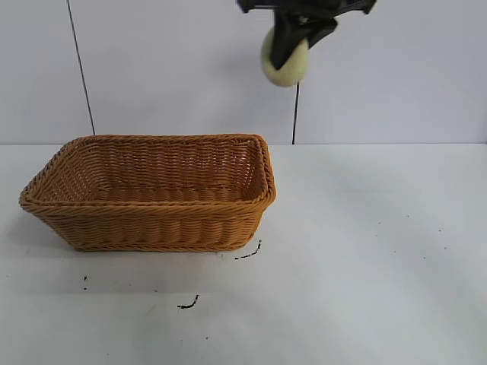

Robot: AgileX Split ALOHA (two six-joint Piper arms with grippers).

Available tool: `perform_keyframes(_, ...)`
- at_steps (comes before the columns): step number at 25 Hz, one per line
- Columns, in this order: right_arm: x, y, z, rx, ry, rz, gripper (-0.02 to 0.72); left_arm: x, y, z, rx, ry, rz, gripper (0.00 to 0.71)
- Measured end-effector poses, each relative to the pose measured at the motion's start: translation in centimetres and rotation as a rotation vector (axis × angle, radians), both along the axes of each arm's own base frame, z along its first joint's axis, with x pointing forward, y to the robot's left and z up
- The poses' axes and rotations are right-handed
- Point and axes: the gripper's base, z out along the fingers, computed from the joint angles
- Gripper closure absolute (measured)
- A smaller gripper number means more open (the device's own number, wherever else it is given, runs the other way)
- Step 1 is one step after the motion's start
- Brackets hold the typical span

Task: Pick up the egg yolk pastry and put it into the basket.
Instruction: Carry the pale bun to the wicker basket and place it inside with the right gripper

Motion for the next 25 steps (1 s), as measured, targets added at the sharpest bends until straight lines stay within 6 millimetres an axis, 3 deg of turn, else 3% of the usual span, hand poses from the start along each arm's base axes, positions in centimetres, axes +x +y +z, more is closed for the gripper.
perform_keyframes(5, -0.8, 6.1, -4.4, 0.023, -0.035, 0.108, 0.615, 0.0, 0.0, 0.0, 0.000, 0.000, 0.000, 0.014)
perform_keyframes(7, -0.5, 7.8, -7.0, 0.036, -0.049, 0.128, 0.615, 0.0, 0.0, 0.0, 0.000, 0.000, 0.000, 0.014)
perform_keyframes(14, 0.7, 9.3, -15.8, 0.006, -0.001, 0.123, 0.594, 0.0, 0.0, 0.0, 0.000, 0.000, 0.000, 0.014)
perform_keyframes(17, 0.7, 9.3, -17.1, -0.006, 0.022, 0.121, 0.472, 0.0, 0.0, 0.0, 0.000, 0.000, 0.000, 0.014)
perform_keyframes(21, 0.6, 9.3, -17.0, -0.005, 0.044, 0.115, 0.148, 0.0, 0.0, 0.0, 0.000, 0.000, 0.000, 0.014)
perform_keyframes(22, 0.5, 9.3, -16.9, -0.014, 0.058, 0.116, 0.099, 0.0, 0.0, 0.0, 0.000, 0.000, 0.000, 0.014)
perform_keyframes(25, 0.5, 9.3, -15.3, -0.024, 0.074, 0.120, 0.045, 0.0, 0.0, 0.0, 0.000, 0.000, 0.000, 0.014)
